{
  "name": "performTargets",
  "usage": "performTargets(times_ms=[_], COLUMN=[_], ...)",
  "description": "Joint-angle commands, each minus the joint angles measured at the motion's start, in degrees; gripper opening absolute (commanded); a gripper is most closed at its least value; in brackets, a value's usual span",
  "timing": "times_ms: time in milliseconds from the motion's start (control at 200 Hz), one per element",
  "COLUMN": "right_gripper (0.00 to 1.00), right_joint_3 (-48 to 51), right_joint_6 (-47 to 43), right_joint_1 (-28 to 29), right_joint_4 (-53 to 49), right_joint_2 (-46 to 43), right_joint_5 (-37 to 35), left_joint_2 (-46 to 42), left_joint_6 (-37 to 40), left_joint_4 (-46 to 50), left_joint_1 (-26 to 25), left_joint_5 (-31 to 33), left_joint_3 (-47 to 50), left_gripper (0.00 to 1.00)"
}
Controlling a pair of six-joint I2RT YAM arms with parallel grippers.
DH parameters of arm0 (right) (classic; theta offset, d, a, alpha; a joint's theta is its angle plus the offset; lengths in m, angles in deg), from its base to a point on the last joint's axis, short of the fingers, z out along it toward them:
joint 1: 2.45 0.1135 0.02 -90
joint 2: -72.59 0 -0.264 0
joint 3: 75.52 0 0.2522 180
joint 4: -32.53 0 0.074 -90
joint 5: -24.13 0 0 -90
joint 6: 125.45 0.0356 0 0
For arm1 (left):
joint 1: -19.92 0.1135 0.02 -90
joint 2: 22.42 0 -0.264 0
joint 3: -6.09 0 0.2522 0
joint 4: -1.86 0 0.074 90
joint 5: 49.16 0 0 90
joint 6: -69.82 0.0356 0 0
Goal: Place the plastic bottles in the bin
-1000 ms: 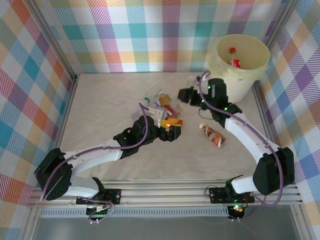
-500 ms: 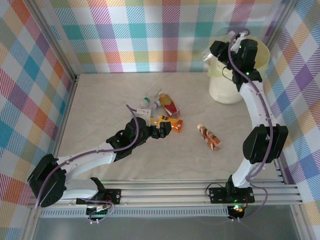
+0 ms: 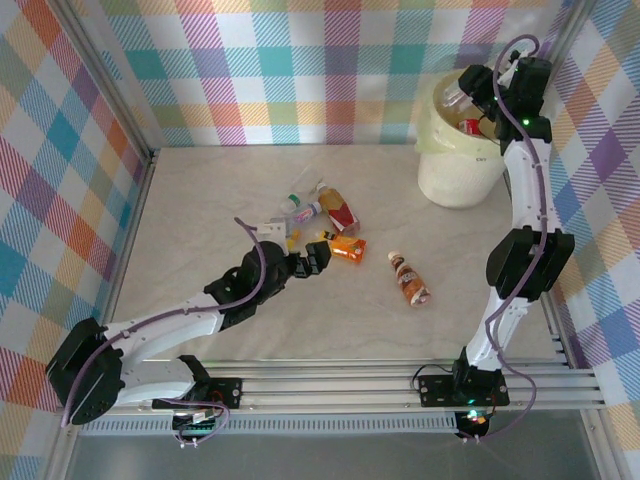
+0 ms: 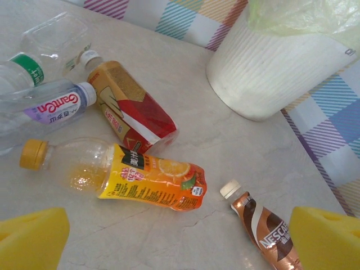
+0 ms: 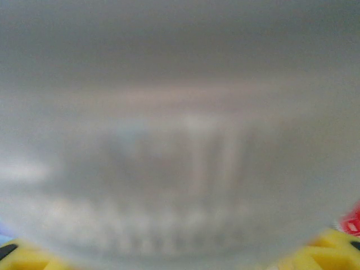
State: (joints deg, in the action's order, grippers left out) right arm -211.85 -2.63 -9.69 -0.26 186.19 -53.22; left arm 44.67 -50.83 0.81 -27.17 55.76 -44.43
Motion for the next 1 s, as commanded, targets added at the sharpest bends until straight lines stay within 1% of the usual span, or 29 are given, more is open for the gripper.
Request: performTargets(times_ms=[0,90,165,320,465,560,660,725,770,995], right_gripper=[0.47,0.47,0.48,0.50,0.53,0.58,0.68,0.79,0.83,0.91], right_joint_3=[-4.18,-5.95,-6.28,-5.42,-7.94,-9.79,-9.95,-10.23,-10.17,-9.11], right_joint_6=[-6.26,-10.99,-13.98,-17.86,-20.15,-21.46,-22.33,-21.47,-20.95,-18.76], right_joint_1=[-0.50,-0.49,-0.49,-0.50,-0.52,-0.42,-0.46,-0.44,-0.47,-0.40], right_joint_4=[-7.49,-12.13,-14.42,-15.08,-16.85,-17.47,-15.15,-13.76,-12.92,-11.03], right_joint_2=[0.97,2.03,2.75,3.60,5.49,6.74,7.07,6.93,6.72,4.56], right_joint_5=[-4.15,-9.13,-11.51,-14.75,-16.24,-14.65,-10.23,-8.49,-7.76,-5.55], left_joint_2=[-1.71,-1.79,-1.52,-0.61,-0.82,-0.82,-0.72,-0.69,-0.74,0.78], left_joint_6=[-2.06,-2.33,-2.30,-2.00,-2.15,-2.39,-2.40,-2.60,-2.95,-4.56], left_joint_4=[1.51,2.80,3.69,5.40,3.21,3.71,4.83,5.29,5.23,5.14], left_joint_1=[0.51,0.57,0.84,2.32,3.00,3.23,3.64,3.85,4.17,5.08], left_joint_5=[2.50,3.58,3.79,2.80,0.38,0.23,-0.41,-0.63,-0.68,-1.59], left_joint_3=[1.12,1.23,0.92,-0.33,0.20,0.23,0.03,0.09,0.19,-0.29], left_gripper=[1.00,1.00,1.00,1.00,1.00,1.00,1.00,1.00,1.00,1.00])
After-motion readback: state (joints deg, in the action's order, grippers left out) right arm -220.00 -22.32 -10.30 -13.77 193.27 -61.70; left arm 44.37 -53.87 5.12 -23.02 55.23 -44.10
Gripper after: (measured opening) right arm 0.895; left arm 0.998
